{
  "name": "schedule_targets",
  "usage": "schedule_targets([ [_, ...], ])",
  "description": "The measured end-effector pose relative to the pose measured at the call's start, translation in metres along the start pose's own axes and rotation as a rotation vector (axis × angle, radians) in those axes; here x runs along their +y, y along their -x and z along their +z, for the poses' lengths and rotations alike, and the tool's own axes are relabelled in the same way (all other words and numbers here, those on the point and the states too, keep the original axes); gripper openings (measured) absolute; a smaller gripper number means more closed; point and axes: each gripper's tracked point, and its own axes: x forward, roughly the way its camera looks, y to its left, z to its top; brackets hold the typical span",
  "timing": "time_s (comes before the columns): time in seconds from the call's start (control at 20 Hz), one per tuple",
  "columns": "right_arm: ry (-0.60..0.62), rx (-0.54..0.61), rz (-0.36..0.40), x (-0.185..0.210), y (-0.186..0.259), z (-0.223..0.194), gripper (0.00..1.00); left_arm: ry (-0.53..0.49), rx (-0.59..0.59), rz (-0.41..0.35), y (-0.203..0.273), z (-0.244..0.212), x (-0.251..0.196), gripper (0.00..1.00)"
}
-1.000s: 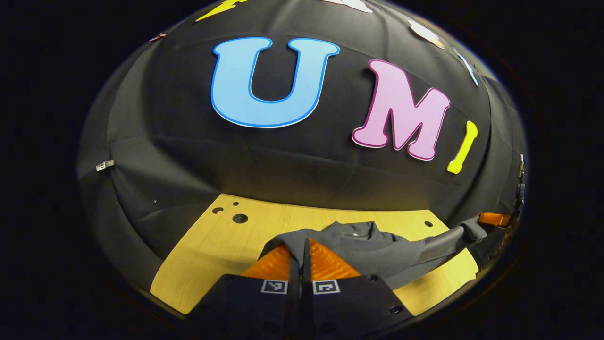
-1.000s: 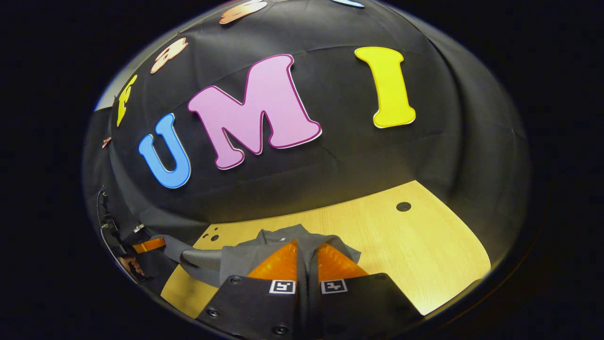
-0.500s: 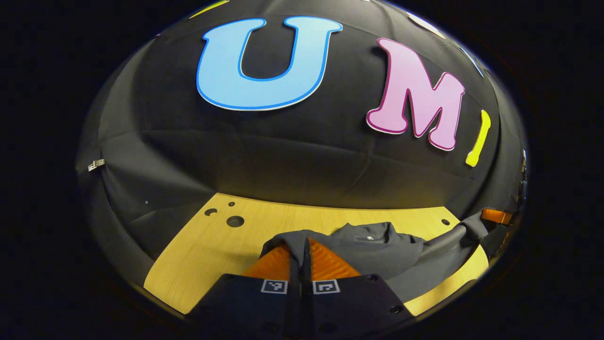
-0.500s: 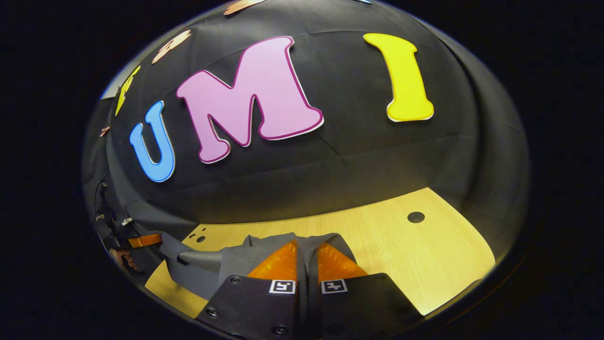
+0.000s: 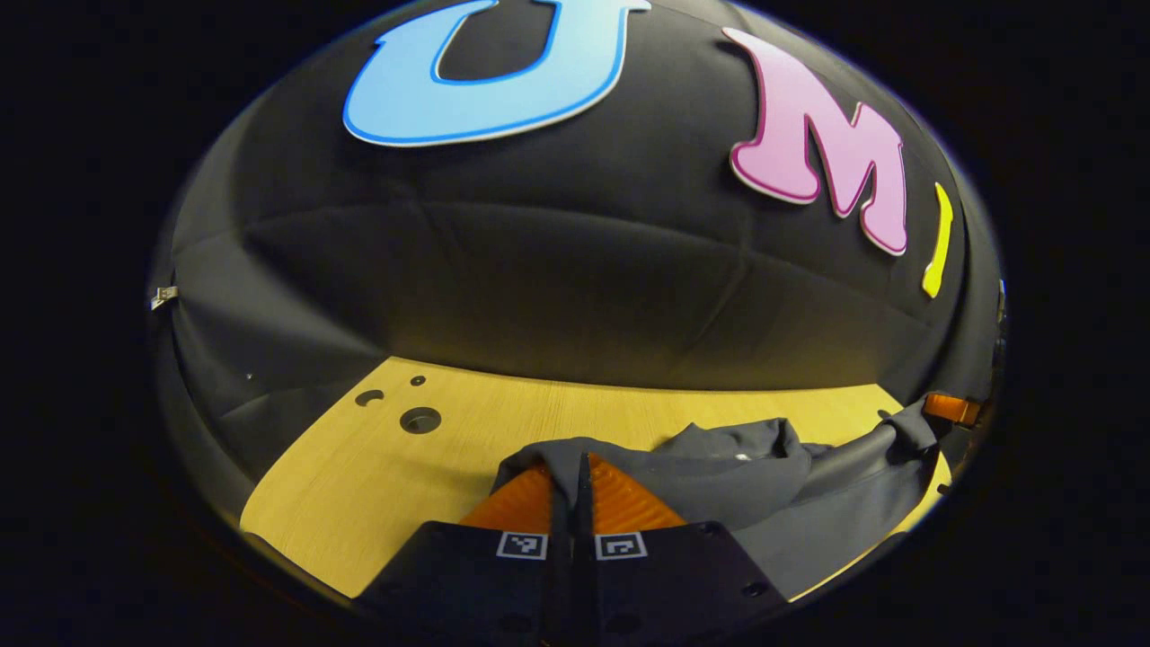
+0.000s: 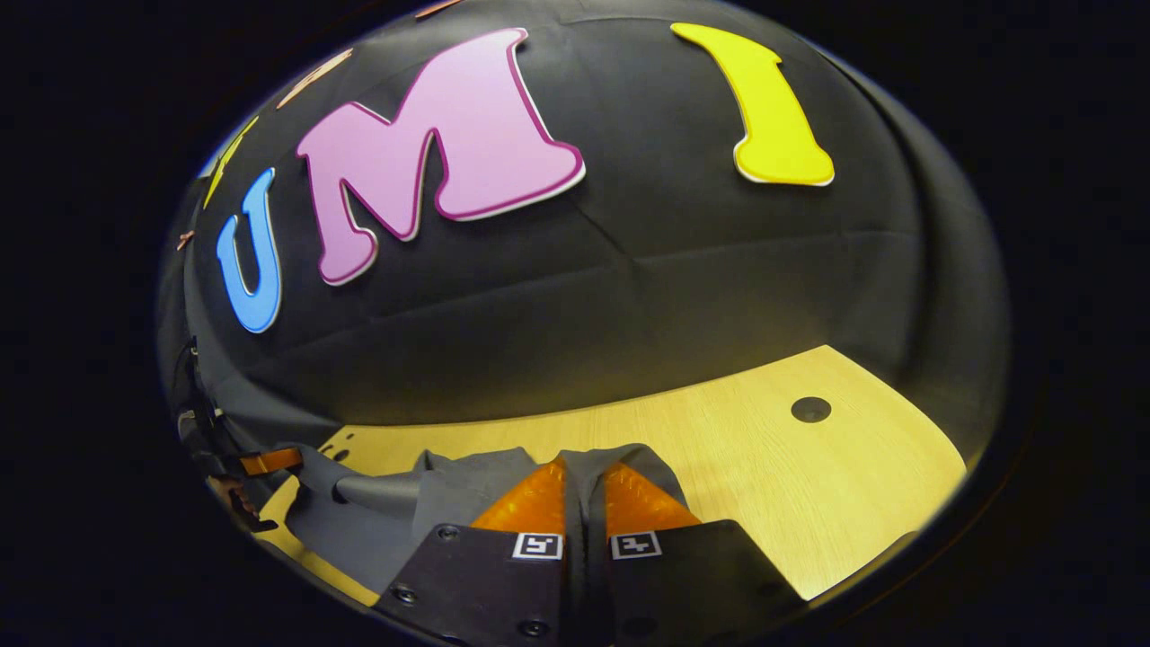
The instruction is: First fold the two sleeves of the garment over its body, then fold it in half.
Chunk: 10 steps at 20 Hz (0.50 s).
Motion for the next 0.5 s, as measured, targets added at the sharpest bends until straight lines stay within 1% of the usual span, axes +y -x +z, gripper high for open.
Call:
schedule_targets([
  [0.2, -0.016, 0.073, -0.057, -0.017, -0.024, -0.036, 0.05, -0.001, 0.044, 0.012, -0.028, -0.028, -0.001, 0.05],
  [0.35, -0.014, 0.098, -0.074, -0.023, -0.035, -0.049, 0.05, -0.017, 0.060, 0.032, -0.040, -0.038, 0.000, 0.05],
  [0.5, -0.035, 0.118, -0.087, -0.028, -0.040, -0.058, 0.10, -0.038, 0.044, 0.059, -0.046, -0.040, -0.001, 0.05],
])
